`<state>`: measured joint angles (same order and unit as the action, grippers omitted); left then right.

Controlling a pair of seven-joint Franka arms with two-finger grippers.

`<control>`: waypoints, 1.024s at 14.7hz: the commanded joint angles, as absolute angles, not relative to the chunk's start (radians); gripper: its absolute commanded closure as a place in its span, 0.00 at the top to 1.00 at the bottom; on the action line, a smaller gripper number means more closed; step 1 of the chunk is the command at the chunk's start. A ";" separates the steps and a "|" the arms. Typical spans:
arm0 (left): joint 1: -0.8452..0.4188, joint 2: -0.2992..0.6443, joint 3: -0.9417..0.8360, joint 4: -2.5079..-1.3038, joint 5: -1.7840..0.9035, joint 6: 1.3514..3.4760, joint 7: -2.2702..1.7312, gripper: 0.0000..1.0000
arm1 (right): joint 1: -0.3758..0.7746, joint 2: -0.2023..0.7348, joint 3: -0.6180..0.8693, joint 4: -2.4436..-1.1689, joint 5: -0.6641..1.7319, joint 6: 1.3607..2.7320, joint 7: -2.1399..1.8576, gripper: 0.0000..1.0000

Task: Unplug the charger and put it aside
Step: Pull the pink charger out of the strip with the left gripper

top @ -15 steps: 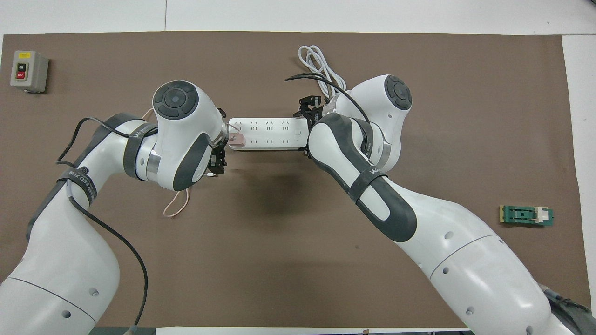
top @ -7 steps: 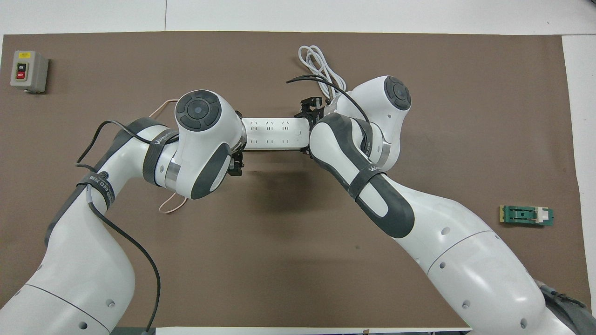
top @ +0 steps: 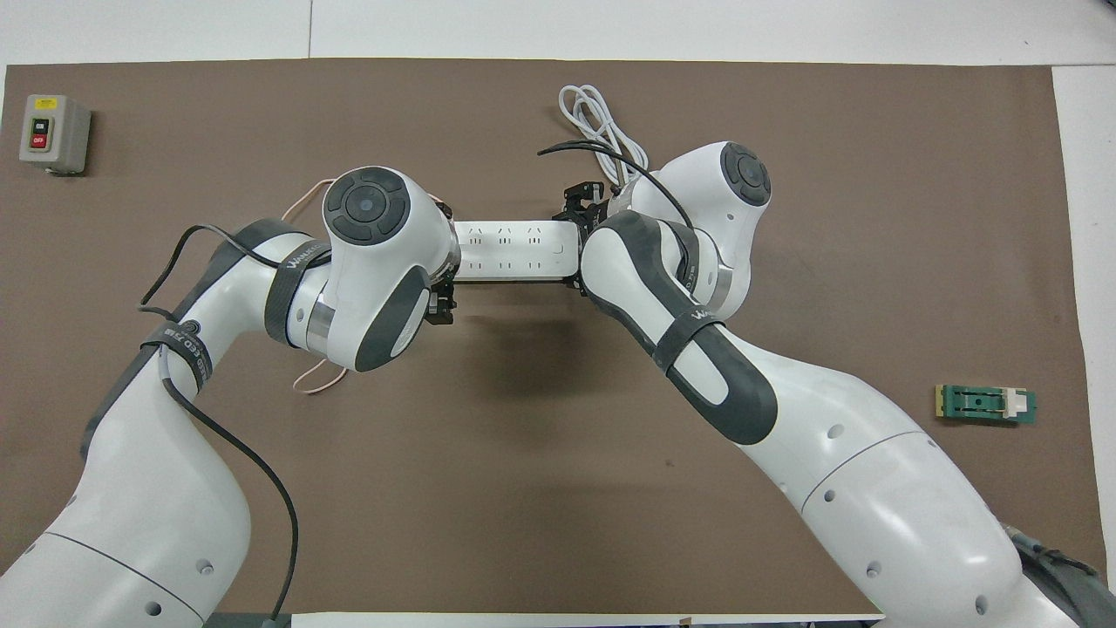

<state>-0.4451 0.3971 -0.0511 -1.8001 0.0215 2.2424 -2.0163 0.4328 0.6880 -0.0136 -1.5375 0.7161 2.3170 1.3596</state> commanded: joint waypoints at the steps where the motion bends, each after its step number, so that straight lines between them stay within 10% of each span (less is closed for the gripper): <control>1: -0.449 0.408 -0.041 -1.812 0.023 2.252 -2.029 0.97 | 0.413 0.712 -0.009 -1.509 0.721 2.330 1.328 0.00; 10: -0.443 0.416 -0.041 -1.776 0.026 2.218 -2.026 0.84 | 0.413 0.712 -0.009 -1.509 0.745 2.332 1.327 0.00; 13: -0.445 0.433 -0.041 -1.775 0.040 2.229 -2.026 0.70 | 0.413 0.712 -0.009 -1.509 0.747 2.332 1.325 0.00; 15: -0.445 0.434 -0.043 -1.761 0.064 2.220 -2.023 0.35 | 0.413 0.712 -0.009 -1.509 0.749 2.333 1.324 0.00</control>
<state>-0.4403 0.4183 -0.0469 -1.7917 0.0316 2.2393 -2.0163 0.4302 0.6886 -0.0131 -1.5380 0.7248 2.3152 1.3595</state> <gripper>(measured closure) 0.300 0.053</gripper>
